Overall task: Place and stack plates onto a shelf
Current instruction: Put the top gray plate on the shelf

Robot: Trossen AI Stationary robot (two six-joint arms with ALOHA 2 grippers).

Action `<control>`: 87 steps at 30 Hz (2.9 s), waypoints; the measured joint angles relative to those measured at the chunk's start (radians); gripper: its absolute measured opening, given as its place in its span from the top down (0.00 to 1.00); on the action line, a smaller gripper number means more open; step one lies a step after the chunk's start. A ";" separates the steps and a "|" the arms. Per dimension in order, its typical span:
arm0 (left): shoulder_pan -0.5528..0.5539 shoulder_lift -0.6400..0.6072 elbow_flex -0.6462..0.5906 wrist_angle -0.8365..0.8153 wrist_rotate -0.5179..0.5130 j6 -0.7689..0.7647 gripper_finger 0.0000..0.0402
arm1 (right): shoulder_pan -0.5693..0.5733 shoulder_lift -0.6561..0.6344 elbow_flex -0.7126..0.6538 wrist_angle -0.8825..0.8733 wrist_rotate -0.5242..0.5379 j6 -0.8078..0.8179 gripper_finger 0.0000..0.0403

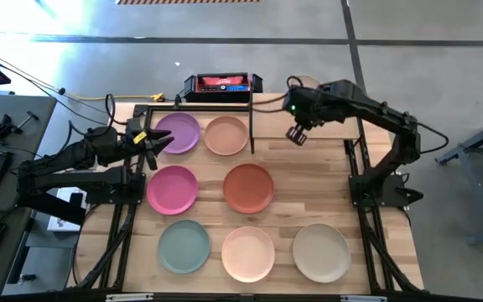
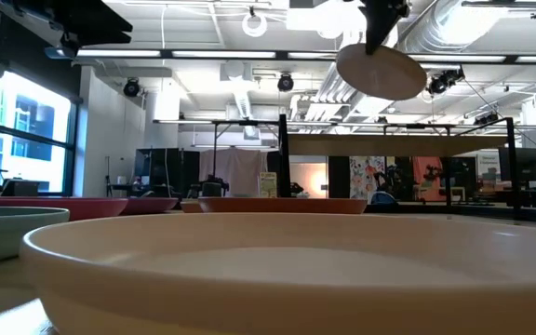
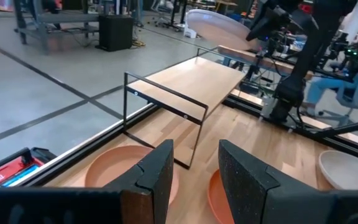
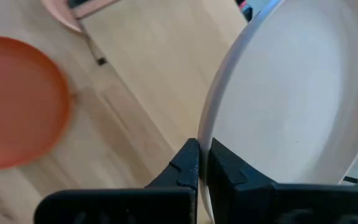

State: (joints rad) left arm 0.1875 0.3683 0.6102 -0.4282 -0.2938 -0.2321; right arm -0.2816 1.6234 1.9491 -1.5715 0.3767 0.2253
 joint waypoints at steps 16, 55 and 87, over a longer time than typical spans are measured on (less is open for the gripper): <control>0.000 0.000 0.000 0.001 -0.053 -0.001 0.71 | -0.122 -0.031 -0.237 -0.002 -0.003 -0.130 1.00; 0.000 0.000 0.000 0.008 -0.173 -0.002 0.71 | -0.289 -0.112 -0.460 0.140 -0.180 -0.117 1.00; 0.000 0.000 0.000 0.007 -0.174 -0.027 0.71 | -0.347 -0.080 -0.460 0.143 -0.281 -0.156 1.00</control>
State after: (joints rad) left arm 0.1874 0.3684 0.6102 -0.4210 -0.4675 -0.2596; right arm -0.6289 1.5436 1.4887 -1.4288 0.0956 0.0696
